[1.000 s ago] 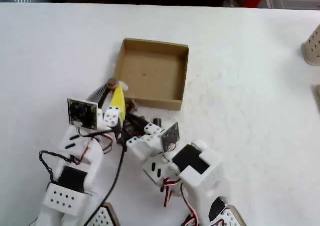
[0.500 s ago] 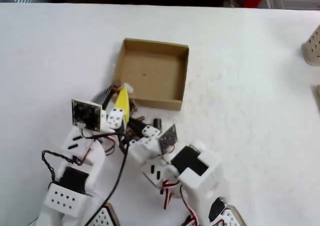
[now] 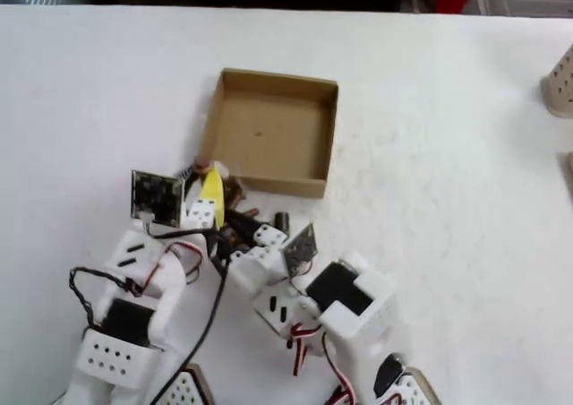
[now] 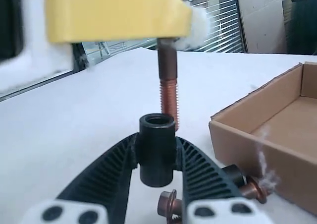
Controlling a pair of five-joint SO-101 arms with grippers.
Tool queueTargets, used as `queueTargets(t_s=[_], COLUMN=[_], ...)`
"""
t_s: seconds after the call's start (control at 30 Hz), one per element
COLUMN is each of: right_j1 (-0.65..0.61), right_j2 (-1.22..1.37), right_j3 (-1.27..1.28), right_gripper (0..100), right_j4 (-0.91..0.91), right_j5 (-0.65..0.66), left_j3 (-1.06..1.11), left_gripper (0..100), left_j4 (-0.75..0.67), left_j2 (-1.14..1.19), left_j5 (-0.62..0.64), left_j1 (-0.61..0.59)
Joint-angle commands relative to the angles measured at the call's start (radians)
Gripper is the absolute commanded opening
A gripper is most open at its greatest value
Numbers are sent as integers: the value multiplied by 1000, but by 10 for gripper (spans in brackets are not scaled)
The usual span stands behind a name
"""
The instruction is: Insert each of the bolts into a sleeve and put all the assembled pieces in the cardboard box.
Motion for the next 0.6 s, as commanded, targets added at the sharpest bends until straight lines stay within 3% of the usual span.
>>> queueTargets(t_s=[0.0, 0.57], right_j1=[1, 1], right_j2=[-7, -7], right_j3=[2, 2], right_gripper=[17, 17], right_j4=[1, 2], right_j5=[11, 11], left_j3=[-89, -160], left_gripper=[23, 23], left_j4=[5, 64], left_j2=[-16, -18], left_j5=[9, 11], left_j1=[-10, -2])
